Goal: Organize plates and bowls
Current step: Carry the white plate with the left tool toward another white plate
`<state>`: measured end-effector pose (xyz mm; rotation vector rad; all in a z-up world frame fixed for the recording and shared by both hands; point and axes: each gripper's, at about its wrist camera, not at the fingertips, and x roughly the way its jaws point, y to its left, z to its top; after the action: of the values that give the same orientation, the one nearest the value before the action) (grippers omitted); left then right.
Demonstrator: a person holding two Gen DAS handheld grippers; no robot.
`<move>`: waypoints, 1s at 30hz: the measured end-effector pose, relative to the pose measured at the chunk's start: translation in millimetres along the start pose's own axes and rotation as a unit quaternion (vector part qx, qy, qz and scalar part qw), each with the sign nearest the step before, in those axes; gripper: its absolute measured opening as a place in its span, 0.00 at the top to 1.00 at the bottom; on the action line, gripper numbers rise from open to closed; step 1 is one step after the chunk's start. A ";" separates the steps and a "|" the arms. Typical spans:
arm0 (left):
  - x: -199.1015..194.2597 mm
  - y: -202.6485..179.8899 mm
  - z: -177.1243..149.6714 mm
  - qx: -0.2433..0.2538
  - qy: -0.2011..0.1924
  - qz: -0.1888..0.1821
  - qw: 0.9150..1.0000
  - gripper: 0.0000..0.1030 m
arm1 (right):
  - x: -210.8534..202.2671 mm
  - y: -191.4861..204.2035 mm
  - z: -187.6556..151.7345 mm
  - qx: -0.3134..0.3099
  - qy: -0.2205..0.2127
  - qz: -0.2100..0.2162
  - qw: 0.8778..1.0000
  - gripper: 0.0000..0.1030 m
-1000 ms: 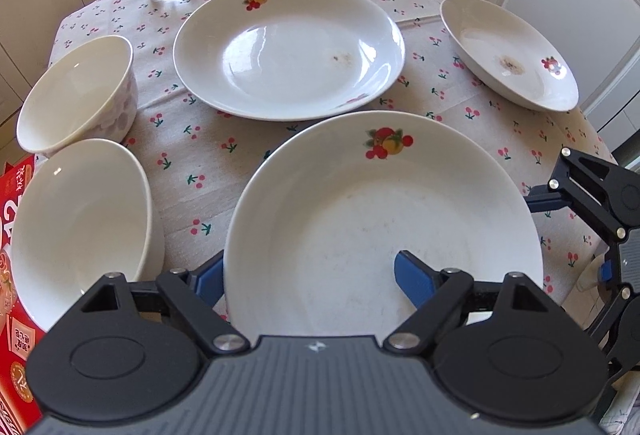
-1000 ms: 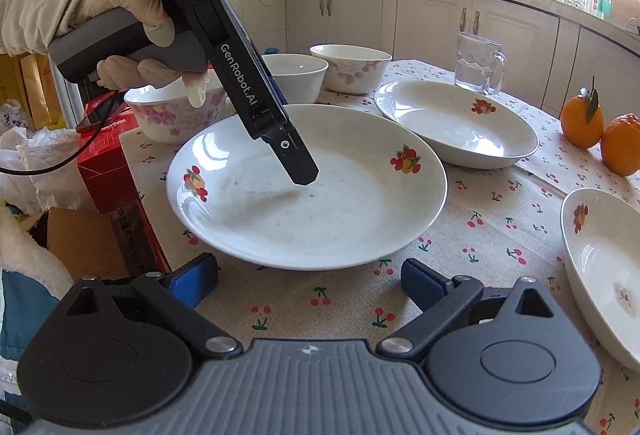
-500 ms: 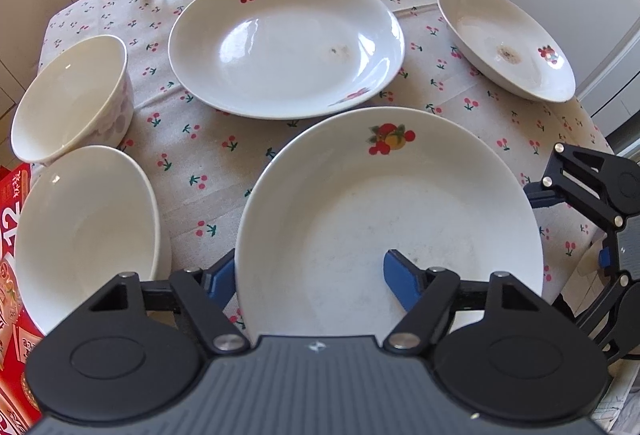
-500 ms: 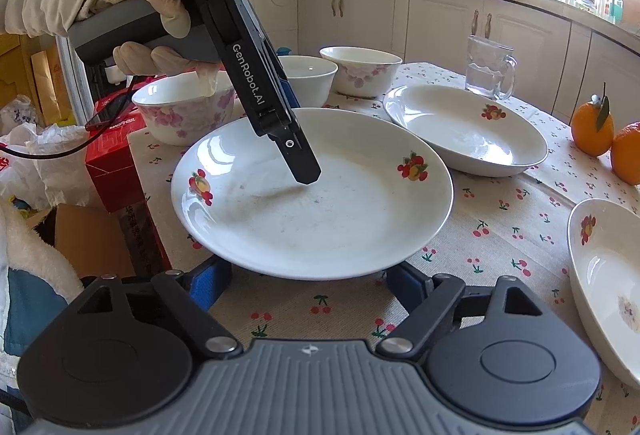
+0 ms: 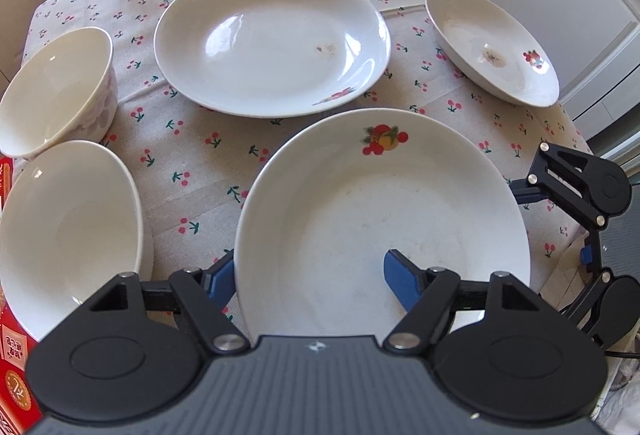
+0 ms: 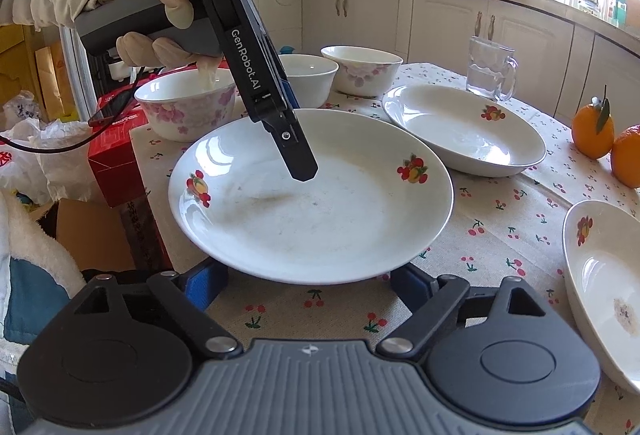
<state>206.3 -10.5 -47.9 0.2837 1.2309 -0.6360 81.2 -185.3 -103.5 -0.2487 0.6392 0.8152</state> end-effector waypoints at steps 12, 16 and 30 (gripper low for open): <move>-4.4 -13.5 1.7 0.010 -0.014 -0.011 1.000 0.28 | -14.5 -3.2 -0.4 -0.001 0.011 0.001 1.000 0.12; -5.9 -17.5 4.9 0.012 -0.019 -0.013 1.000 0.28 | -20.4 -5.0 -0.3 0.000 0.010 -0.001 1.000 0.13; -10.4 -35.1 32.9 0.028 -0.035 -0.026 0.999 0.28 | -44.2 -24.7 0.8 0.006 0.002 -0.014 1.000 0.13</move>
<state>209.4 -52.7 -22.8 0.2743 1.1575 -0.7204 77.2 -227.9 -76.4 -0.2470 0.6429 0.7834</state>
